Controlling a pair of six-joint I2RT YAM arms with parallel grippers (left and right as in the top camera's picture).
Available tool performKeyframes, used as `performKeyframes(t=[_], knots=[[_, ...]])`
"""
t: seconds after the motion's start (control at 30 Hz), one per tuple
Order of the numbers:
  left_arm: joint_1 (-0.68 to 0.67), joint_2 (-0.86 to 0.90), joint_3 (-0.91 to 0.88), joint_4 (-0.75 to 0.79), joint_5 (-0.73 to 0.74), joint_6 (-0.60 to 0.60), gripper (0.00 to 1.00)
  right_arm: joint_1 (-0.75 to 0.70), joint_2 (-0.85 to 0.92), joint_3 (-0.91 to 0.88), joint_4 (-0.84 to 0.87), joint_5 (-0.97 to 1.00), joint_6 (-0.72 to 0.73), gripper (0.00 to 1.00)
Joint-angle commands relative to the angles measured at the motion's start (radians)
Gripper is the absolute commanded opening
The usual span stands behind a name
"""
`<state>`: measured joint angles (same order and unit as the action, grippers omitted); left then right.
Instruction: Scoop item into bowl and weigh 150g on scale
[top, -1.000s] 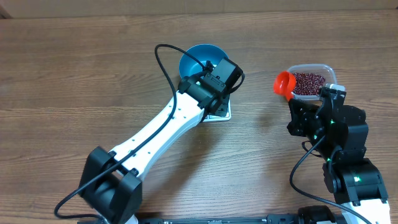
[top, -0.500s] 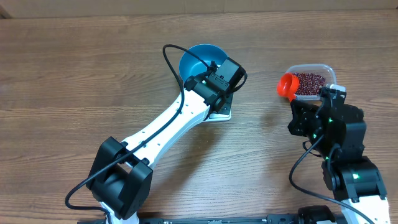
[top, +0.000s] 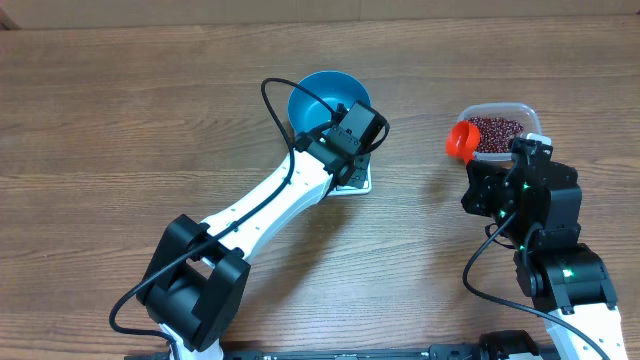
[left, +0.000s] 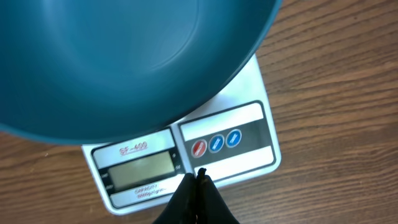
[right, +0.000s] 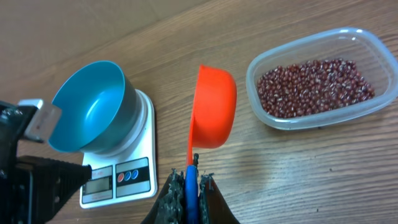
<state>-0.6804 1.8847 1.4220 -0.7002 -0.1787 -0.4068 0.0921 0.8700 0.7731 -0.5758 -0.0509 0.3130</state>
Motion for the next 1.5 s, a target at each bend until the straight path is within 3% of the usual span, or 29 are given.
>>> performKeyframes(t=[0.0,0.5,0.77,1.13,1.47], knots=[[0.001,0.012,-0.046,0.037,0.029,0.064,0.04,-0.005,-0.001,0.024,0.011,0.017,-0.008,0.04],[0.008,0.012,-0.079,0.117,0.043,0.242,0.04,-0.005,-0.001,0.024,0.031,0.016,-0.008,0.04],[0.008,0.013,-0.079,0.124,0.056,0.042,0.04,-0.005,-0.001,0.024,0.001,0.016,-0.008,0.04],[0.007,0.069,-0.079,0.136,0.009,-0.072,0.04,-0.005,-0.001,0.024,-0.006,0.016,-0.008,0.04],[0.007,0.091,-0.079,0.142,-0.075,-0.073,0.04,-0.005,-0.001,0.024,-0.003,0.016,-0.008,0.04]])
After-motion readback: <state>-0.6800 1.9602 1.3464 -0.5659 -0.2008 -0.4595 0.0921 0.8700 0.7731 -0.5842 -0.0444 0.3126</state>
